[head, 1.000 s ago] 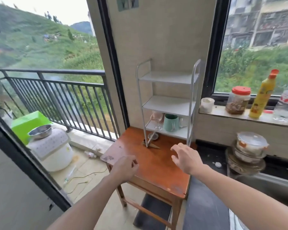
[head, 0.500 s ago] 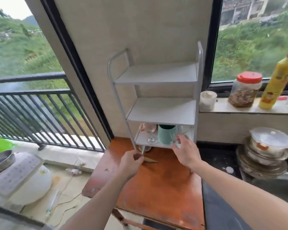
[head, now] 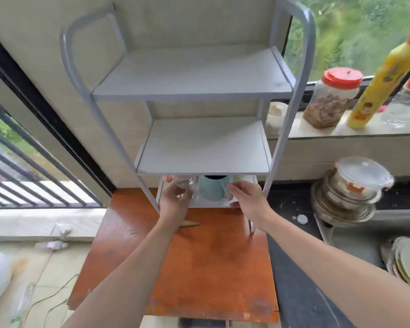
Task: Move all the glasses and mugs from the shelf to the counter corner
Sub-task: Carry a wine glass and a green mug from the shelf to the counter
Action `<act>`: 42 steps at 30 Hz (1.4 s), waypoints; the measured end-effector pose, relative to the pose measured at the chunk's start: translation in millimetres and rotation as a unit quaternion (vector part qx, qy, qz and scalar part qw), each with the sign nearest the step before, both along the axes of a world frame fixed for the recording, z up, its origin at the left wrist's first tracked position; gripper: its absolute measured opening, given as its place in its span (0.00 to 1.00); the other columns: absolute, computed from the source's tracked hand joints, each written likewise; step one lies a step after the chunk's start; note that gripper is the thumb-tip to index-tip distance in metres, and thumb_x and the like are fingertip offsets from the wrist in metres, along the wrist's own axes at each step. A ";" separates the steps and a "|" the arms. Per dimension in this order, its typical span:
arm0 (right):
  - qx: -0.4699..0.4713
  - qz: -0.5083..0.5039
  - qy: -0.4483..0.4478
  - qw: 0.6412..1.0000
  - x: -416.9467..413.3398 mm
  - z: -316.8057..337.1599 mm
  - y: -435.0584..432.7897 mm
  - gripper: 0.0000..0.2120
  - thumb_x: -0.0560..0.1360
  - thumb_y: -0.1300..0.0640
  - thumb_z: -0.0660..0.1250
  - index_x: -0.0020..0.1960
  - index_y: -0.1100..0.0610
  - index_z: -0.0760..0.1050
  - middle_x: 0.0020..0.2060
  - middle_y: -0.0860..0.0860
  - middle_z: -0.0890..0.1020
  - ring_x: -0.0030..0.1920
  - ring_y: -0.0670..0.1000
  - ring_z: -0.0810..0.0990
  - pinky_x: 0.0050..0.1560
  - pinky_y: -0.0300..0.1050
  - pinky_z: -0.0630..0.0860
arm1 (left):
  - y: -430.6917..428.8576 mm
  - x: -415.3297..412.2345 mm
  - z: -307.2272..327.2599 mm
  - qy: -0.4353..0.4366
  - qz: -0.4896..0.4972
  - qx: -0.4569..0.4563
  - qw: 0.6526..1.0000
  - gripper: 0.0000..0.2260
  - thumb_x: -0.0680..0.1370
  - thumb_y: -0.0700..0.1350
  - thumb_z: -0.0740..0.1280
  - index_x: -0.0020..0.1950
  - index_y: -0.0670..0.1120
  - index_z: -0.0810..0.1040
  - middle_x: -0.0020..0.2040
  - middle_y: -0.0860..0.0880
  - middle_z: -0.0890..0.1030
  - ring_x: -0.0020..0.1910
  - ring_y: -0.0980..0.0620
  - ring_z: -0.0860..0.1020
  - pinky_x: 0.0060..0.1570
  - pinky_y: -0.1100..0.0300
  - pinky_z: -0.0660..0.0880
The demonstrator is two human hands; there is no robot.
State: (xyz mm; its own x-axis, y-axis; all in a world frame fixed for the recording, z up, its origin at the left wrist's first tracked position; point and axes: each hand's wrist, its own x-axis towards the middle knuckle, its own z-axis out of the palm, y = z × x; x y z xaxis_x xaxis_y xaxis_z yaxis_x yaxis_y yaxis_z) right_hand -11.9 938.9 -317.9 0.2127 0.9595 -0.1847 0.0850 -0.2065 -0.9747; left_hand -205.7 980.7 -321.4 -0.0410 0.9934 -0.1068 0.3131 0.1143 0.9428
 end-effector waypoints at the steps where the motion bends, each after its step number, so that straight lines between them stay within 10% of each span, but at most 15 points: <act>1: -0.006 0.005 0.011 1.000 1.0 -0.9 1.6 0.10 0.78 0.52 0.65 0.43 0.55 0.81 0.38 0.50 0.83 0.46 0.54 0.82 0.45 0.49 0.82 | 3.8 0.3 -0.9 0.002 -0.001 -0.005 1.000 0.07 0.75 0.44 0.68 0.44 0.56 0.79 0.46 0.55 0.82 0.50 0.55 0.80 0.51 0.58 0.76; 12: -0.035 0.042 0.087 0.995 7.3 -7.9 0.5 0.14 0.79 0.50 0.63 0.41 0.57 0.80 0.33 0.49 0.79 0.45 0.54 0.79 0.54 0.50 0.78 | -4.8 -19.5 0.6 -0.064 -0.060 -0.065 0.994 0.04 0.78 0.40 0.67 0.46 0.45 0.81 0.47 0.47 0.85 0.48 0.52 0.82 0.41 0.70 0.75; 25: -0.039 0.029 0.098 0.994 3.9 23.8 -61.3 0.18 0.81 0.51 0.59 0.38 0.59 0.75 0.25 0.48 0.74 0.35 0.49 0.71 0.50 0.50 0.73 | -68.2 -59.0 47.3 -0.036 -0.095 -0.068 0.992 0.04 0.77 0.37 0.68 0.47 0.40 0.83 0.42 0.46 0.86 0.43 0.51 0.83 0.44 0.60 0.77; 42: 0.026 -0.232 0.088 0.968 111.1 64.2 -365.8 0.15 0.81 0.57 0.60 0.39 0.60 0.77 0.25 0.48 0.73 0.28 0.45 0.70 0.35 0.40 0.70 | -242.6 90.3 99.0 0.006 -0.433 -0.064 0.899 0.05 0.74 0.32 0.69 0.43 0.41 0.81 0.38 0.45 0.82 0.38 0.51 0.79 0.42 0.61 0.75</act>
